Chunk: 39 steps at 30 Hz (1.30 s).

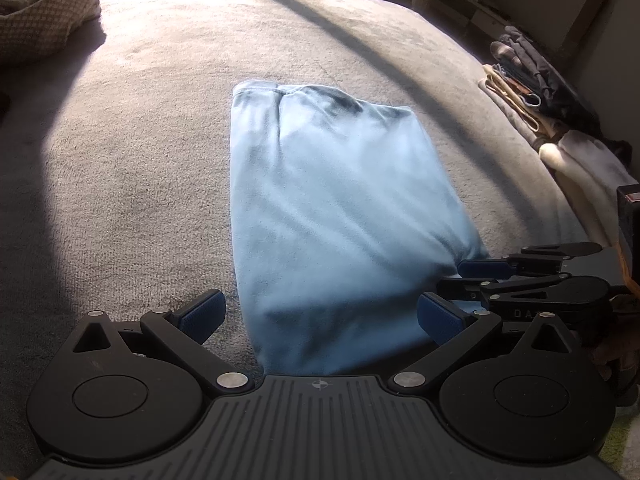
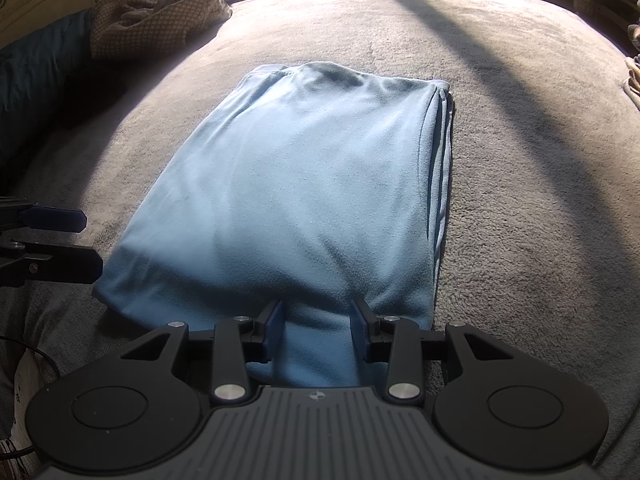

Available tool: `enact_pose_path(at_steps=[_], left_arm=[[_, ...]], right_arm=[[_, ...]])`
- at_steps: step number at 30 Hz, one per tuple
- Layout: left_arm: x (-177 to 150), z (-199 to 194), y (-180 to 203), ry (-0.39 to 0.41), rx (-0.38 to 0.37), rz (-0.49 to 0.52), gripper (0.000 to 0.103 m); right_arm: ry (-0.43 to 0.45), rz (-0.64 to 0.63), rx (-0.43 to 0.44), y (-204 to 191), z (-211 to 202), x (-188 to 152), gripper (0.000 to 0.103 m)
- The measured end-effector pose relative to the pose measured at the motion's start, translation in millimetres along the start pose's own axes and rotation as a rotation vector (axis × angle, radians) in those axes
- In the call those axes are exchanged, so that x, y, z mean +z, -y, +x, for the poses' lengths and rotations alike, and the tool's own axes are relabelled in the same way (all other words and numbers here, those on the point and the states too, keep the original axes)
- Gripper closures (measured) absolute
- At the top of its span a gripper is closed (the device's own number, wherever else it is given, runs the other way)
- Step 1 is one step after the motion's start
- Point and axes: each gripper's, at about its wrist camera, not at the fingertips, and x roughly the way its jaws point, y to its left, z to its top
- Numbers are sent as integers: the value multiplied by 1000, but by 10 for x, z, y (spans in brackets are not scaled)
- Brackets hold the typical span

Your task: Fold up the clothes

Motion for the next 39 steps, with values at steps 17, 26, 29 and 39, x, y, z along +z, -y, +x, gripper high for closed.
enact_pose_path(at_steps=[17, 26, 29, 39], left_arm=[[620, 444, -269, 139, 161, 118, 6], [956, 825, -396, 144, 148, 78, 38], [1018, 879, -483, 156, 134, 39, 44], [1209, 1058, -631, 178, 108, -8, 50]], right_arm=[[163, 158, -44, 802, 0, 652, 64], [193, 40, -49, 812, 285, 1064, 65], [199, 2, -49, 816, 388, 1170, 70], [210, -48, -28, 868, 608, 1317, 79]])
